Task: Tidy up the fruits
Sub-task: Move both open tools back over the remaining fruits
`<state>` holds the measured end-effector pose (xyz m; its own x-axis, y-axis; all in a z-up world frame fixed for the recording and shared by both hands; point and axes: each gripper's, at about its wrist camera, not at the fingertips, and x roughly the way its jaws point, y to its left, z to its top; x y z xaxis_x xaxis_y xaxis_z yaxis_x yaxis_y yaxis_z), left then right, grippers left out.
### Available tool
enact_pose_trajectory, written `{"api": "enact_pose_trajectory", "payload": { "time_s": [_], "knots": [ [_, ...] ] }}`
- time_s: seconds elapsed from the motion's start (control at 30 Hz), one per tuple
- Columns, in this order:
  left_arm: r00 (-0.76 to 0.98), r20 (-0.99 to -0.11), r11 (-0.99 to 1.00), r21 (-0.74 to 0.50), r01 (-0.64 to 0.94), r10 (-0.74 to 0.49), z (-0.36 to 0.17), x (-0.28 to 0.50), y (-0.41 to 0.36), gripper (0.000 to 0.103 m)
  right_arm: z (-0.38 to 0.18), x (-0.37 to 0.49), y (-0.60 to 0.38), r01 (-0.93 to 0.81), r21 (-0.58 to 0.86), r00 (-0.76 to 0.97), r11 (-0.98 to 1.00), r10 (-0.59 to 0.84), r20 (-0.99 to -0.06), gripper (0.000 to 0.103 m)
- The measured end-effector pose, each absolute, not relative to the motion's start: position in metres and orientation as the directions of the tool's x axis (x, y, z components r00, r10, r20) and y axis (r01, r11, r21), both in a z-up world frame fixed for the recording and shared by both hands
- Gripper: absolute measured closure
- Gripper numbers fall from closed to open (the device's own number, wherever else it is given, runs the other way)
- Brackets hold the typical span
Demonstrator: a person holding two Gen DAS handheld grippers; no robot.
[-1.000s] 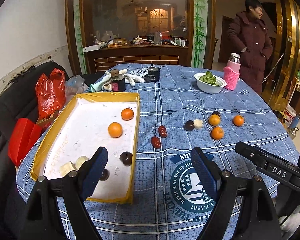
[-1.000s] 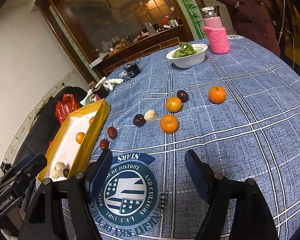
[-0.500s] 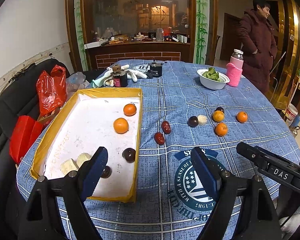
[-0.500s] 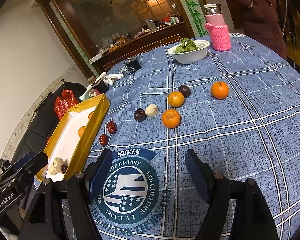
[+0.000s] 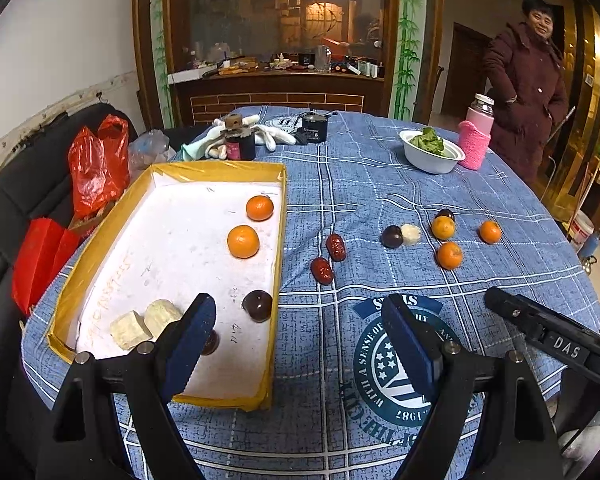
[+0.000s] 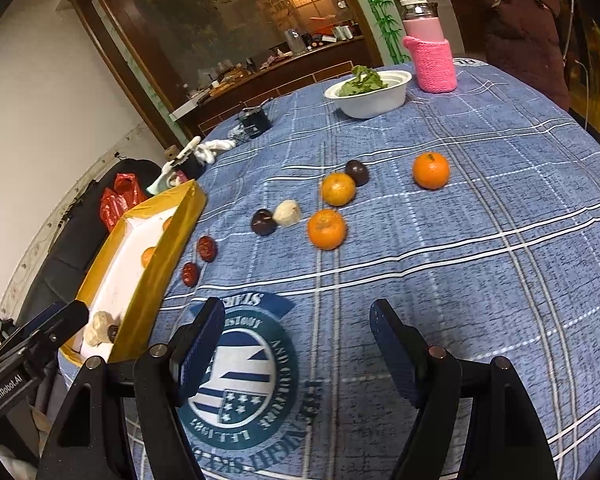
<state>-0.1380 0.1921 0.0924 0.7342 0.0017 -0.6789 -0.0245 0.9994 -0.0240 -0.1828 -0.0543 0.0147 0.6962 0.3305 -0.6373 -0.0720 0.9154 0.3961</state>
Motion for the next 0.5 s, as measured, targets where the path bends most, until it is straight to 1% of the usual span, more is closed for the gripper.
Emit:
{"api": "enact_pose_trajectory", "payload": {
  "time_s": [0.1, 0.23, 0.37, 0.5],
  "knots": [
    [0.724, -0.689, 0.998, -0.048, -0.029, -0.012, 0.088, -0.132, 0.196, 0.019, 0.016, -0.174, -0.063, -0.052, 0.376, 0.7, 0.925, 0.303, -0.647, 0.023],
    [0.714, -0.699, 0.998, -0.068, -0.011, -0.04, 0.082, -0.124, 0.194, 0.019, 0.017, -0.152, -0.065, -0.053, 0.313, 0.696, 0.948, 0.259, -0.67, 0.024],
    [0.706, -0.706, 0.998, -0.055, 0.027, -0.058, 0.077, -0.113, 0.187, 0.019, 0.014, -0.122, -0.055, -0.09, 0.232, 0.684, 0.968, 0.23, -0.692, 0.024],
    [0.694, -0.715, 0.997, -0.045, 0.069, -0.08, 0.075, -0.096, 0.177, 0.019, 0.003, -0.094, -0.044, -0.121, 0.202, 0.65, 0.972, 0.231, -0.724, 0.024]
  ]
}}
